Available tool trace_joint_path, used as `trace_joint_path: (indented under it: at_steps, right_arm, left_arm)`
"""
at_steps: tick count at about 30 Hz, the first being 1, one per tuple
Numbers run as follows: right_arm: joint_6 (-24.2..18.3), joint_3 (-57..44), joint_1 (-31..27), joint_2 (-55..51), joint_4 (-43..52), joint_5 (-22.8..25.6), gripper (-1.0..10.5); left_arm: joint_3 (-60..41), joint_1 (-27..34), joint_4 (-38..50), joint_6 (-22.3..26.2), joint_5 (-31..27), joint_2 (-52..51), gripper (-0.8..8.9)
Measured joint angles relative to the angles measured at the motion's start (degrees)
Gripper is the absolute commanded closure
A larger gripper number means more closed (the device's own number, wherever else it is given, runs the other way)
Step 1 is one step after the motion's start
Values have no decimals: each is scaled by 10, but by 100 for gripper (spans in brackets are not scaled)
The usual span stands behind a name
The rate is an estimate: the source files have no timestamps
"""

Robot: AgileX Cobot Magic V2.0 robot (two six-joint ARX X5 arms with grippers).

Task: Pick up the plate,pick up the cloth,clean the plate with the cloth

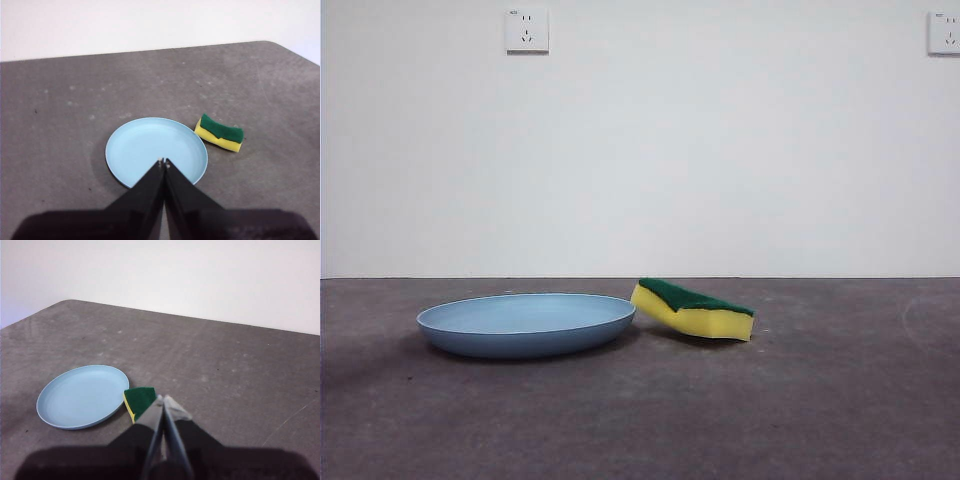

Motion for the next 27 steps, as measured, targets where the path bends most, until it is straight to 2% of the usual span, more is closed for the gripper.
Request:
trace_joint_path:
  at_steps: [6,11,18,27]
  right_arm:
    - [2,0,0,0,0,0,945]
    - [1,0,0,0,0,0,945]
    - [1,0,0,0,0,0,945]
    - [2,0,0,0,0,0,945]
  left_arm:
    - [-2,16,20,42,-10,-2,817]
    - [-74,85,118,75,-10,-24,817]
    - [-232,187,256,80,-2,-83,817]
    - [-343,220,276,80,9,-148,817]
